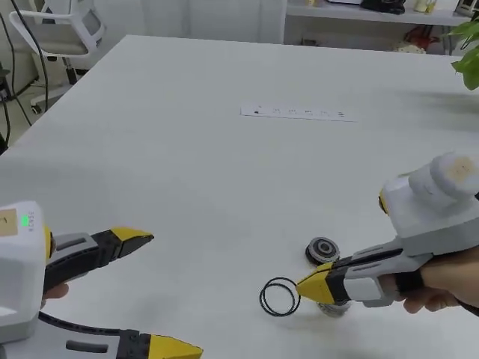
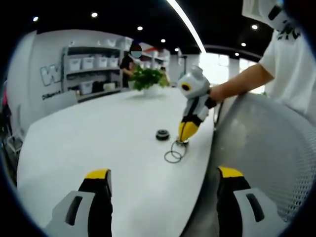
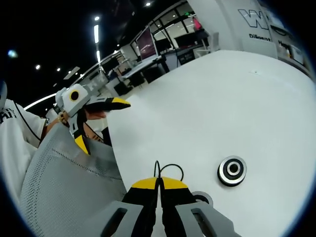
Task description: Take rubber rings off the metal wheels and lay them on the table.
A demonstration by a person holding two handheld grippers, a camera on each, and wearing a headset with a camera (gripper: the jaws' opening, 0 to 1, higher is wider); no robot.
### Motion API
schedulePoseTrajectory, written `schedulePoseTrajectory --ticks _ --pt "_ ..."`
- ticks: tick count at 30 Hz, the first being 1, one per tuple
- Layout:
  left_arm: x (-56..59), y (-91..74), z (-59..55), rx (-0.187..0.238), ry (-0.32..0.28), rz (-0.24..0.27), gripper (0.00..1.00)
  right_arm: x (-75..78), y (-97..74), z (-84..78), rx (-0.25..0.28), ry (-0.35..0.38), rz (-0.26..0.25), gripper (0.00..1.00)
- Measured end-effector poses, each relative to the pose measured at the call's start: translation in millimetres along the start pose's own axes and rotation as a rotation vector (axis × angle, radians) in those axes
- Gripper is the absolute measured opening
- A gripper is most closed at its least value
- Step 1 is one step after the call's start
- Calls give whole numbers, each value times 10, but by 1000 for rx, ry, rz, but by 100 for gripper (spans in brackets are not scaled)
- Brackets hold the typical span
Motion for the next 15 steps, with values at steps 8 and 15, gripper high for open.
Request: schedulePoseTrajectory --ticks 8,15 --pt "21 25 28 6 -2 -9 89 63 56 -140 -39 31 -13 0" --pt "14 20 23 -6 0 3 88 87 77 -141 -36 -26 -38 0"
Point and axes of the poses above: the centre of the closed fingertips' face, and the gripper's own axes: y roughly forward along the fingers, x roughly to its right, z roughly out of its top, the point moved 5 cm from there along -y, roughly backward along the fingers, and after that the axes turned 11 degrees about -y, right-handed, at the moved point
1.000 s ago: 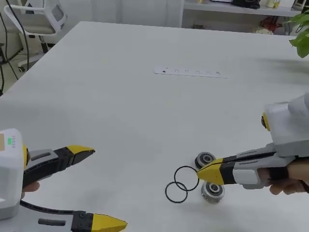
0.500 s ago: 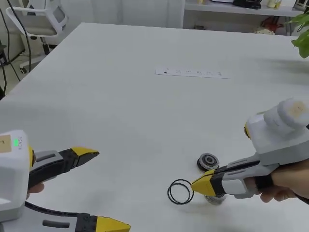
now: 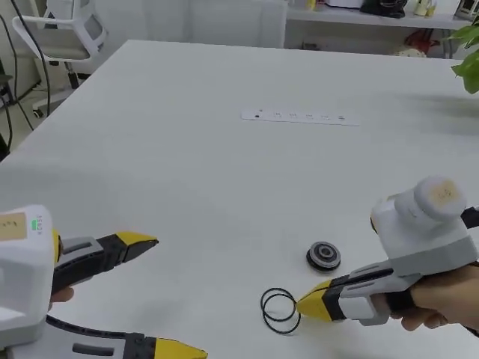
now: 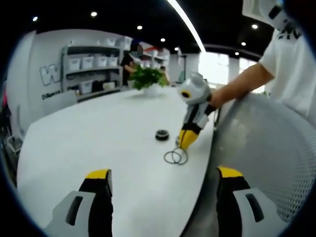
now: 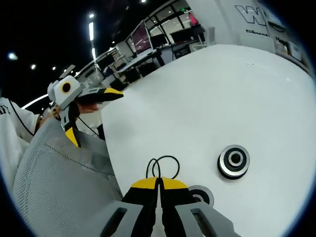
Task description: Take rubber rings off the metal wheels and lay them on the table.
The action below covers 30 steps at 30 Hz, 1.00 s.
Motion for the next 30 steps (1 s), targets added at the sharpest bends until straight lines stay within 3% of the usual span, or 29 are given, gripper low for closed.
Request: schedulePoseTrajectory --ticks 1,8,16,30 --pt "3 -3 1 1 0 1 88 5 5 -4 -3 -35 -7 0" --pt "8 -15 1 -1 2 9 87 27 10 3 -25 -59 -28 0" --pt "8 -28 13 6 0 16 87 -11 37 -17 -42 -79 -7 0" --pt "3 -30 26 6 0 17 88 82 -44 78 13 -83 -58 11"
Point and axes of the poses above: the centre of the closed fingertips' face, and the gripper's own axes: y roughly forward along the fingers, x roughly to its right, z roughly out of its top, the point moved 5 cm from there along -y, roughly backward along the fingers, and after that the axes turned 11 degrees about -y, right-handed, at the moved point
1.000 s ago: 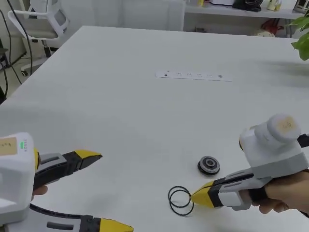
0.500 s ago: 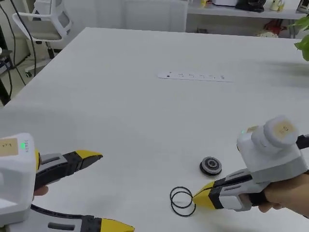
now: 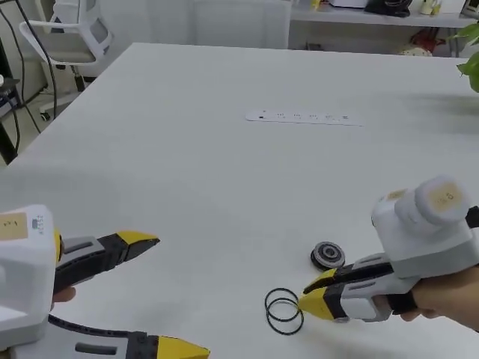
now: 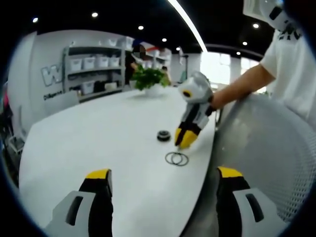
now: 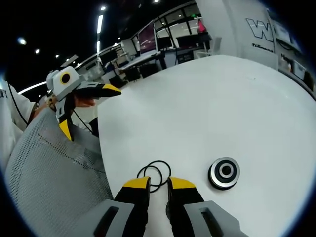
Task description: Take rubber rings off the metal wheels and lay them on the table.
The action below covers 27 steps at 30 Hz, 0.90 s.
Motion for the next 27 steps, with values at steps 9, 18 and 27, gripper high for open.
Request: schedulePoseTrajectory --ticks 9,18,27 --pt "-21 8 96 5 14 0 88 201 -235 185 156 18 -77 14" --pt "-73 103 381 11 81 -17 87 419 -489 261 286 19 -147 15" --pt "-65 297 787 21 166 -81 88 682 -633 41 295 60 -234 15"
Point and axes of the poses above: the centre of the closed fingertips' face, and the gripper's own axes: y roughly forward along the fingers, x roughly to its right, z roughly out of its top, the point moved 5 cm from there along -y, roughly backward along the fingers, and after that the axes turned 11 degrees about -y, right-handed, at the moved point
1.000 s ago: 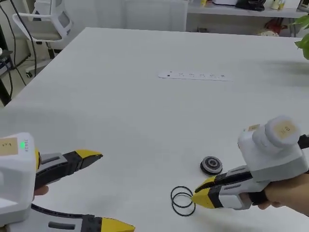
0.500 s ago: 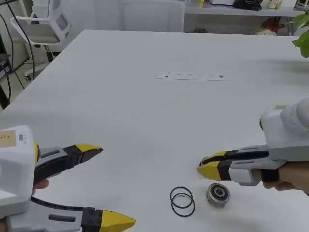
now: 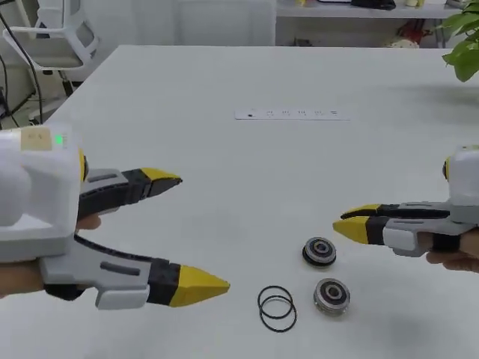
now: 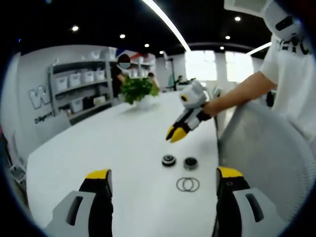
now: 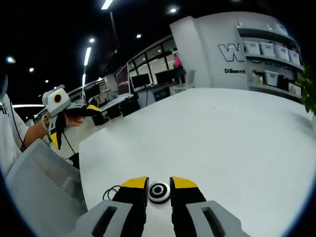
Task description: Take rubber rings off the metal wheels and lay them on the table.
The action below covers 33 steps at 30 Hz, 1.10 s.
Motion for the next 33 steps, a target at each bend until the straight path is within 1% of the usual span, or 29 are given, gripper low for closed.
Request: schedulePoseTrajectory --ticks 2,6,9,11,13,14,18,21,23,25,29,30,32,33 --pt "-28 60 84 2 22 -8 87 33 -4 -62 -15 7 -5 15" --pt "-50 195 233 8 54 -29 87 42 18 -161 -52 -3 3 15" --pt "-33 326 344 9 84 -61 87 32 38 -208 -69 -8 15 15" --pt "-22 403 405 7 101 -79 87 22 47 -244 -71 11 27 15" --pt "-13 473 461 12 113 -97 87 20 53 -277 -84 16 32 15" --pt "-12 490 472 12 115 -101 87 22 51 -288 -87 19 33 15" --pt "-9 667 556 4 142 -132 86 9 60 -310 -95 23 42 14" --pt "15 835 610 -1 164 -155 84 3 68 -324 -101 19 48 14" --pt "34 927 646 10 176 -169 82 7 68 -335 -103 18 47 14" --pt "47 1042 684 17 174 -185 81 11 66 -347 -108 22 47 14" --pt "49 1280 727 8 203 -201 78 21 66 -351 -106 26 43 14" --pt "40 1325 730 9 202 -202 77 22 66 -351 -106 27 43 13" --pt "18 1448 735 26 171 -195 74 23 66 -352 -106 25 42 13" --pt "8 1513 718 37 163 -192 73 25 66 -353 -106 24 41 13"
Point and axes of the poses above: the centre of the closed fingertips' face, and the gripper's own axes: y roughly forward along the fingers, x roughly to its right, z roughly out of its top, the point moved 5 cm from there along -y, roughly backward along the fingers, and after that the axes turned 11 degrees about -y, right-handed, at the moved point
